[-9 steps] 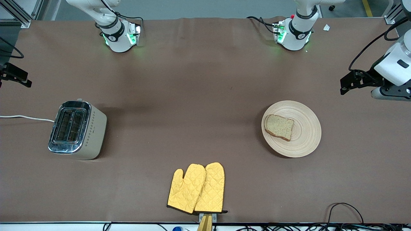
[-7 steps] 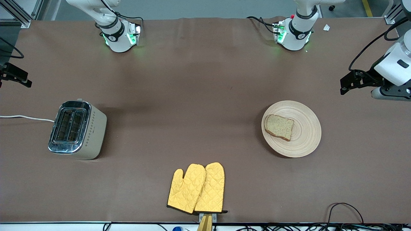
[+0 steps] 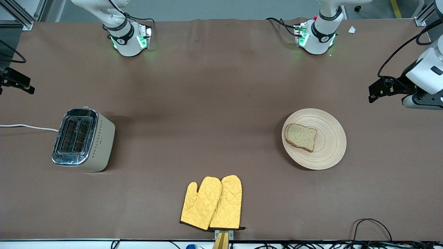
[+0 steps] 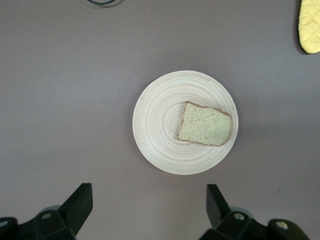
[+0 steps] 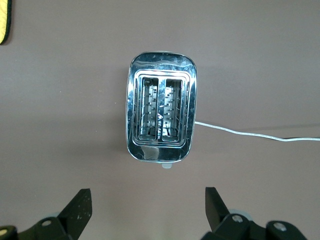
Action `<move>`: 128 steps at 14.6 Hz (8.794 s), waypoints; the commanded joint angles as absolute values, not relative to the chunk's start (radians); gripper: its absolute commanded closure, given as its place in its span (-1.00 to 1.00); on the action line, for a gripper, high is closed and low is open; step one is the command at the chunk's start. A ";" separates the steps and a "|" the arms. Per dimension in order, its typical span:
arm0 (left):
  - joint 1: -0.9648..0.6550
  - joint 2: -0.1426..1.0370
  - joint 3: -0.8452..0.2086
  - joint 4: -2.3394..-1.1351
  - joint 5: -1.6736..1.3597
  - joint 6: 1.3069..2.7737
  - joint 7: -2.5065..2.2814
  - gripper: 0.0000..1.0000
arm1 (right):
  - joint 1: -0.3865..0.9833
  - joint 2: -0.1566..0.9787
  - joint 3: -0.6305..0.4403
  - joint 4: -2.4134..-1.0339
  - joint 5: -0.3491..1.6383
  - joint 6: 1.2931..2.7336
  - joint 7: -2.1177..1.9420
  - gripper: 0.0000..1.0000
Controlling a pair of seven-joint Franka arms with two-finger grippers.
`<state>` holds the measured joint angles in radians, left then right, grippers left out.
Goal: Move plate and put bread in toaster
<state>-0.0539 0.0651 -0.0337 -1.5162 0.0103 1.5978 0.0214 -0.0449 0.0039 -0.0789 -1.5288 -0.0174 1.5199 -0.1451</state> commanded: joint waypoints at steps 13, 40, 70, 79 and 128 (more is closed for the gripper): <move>0.311 0.721 -0.035 -1.499 -0.621 1.683 0.584 -1.00 | -0.044 0.002 -0.075 -1.531 -0.023 1.511 -0.152 -1.00; 0.304 0.822 -0.171 -1.497 -0.647 1.707 0.897 0.99 | -0.055 0.002 -0.077 -1.528 -0.021 1.509 -0.181 -1.00; -0.522 1.097 -0.304 -1.232 -1.494 2.582 0.550 -1.00 | 0.067 0.149 -0.074 -1.580 -0.020 1.693 0.078 -1.00; -0.316 0.890 -0.258 -1.376 -1.027 2.433 0.396 -1.00 | 0.201 0.245 -0.074 -1.744 0.067 2.008 0.213 -1.00; -0.092 0.124 -0.040 -1.396 0.040 1.512 -0.064 -1.00 | 0.391 0.385 -0.074 -2.132 0.083 2.513 0.528 0.85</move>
<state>-0.0994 0.1302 -0.0271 -1.3898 0.0401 1.5017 -0.0688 0.3793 0.3928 -0.0685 -2.1169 0.0698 2.4984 0.5094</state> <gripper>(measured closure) 0.000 0.850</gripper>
